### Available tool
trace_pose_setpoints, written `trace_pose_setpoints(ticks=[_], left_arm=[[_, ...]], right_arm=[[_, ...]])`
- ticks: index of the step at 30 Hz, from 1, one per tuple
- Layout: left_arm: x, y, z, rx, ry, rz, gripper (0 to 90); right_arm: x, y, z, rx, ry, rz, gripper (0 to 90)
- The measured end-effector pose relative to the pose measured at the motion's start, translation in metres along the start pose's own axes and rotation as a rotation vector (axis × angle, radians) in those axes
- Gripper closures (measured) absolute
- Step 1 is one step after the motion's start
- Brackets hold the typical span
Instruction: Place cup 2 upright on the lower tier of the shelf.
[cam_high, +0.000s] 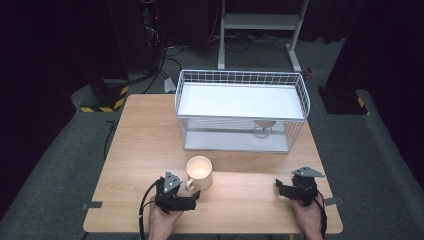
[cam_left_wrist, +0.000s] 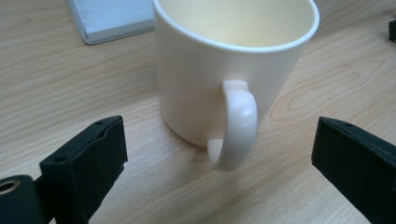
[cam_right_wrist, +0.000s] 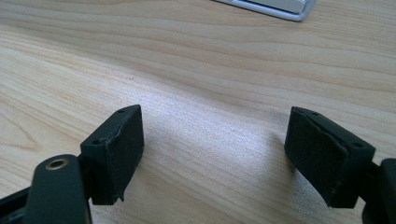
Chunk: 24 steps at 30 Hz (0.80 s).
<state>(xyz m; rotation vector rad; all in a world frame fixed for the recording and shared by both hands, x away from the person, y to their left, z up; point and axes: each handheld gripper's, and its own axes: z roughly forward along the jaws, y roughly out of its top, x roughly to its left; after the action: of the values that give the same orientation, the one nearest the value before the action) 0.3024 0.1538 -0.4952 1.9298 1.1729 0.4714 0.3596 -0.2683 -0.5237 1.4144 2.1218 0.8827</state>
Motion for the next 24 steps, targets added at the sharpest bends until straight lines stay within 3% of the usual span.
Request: trace_pose_setpoints(ticks=[2,8,24], left_arm=[[0.001,0.001,0.003,0.006,-0.019,-0.008,3.3],[0.000,0.006,0.008,0.008,-0.012,-0.003,2.4],[-0.005,0.014,0.024,0.002,0.041,0.003,0.2]], right_arm=[[0.000,0.000,0.000,0.000,0.000,0.000,20.0],[0.000,0.000,0.000,0.000,0.000,0.000,20.0],[-0.001,0.000,0.000,-0.002,0.000,-0.006,20.0]])
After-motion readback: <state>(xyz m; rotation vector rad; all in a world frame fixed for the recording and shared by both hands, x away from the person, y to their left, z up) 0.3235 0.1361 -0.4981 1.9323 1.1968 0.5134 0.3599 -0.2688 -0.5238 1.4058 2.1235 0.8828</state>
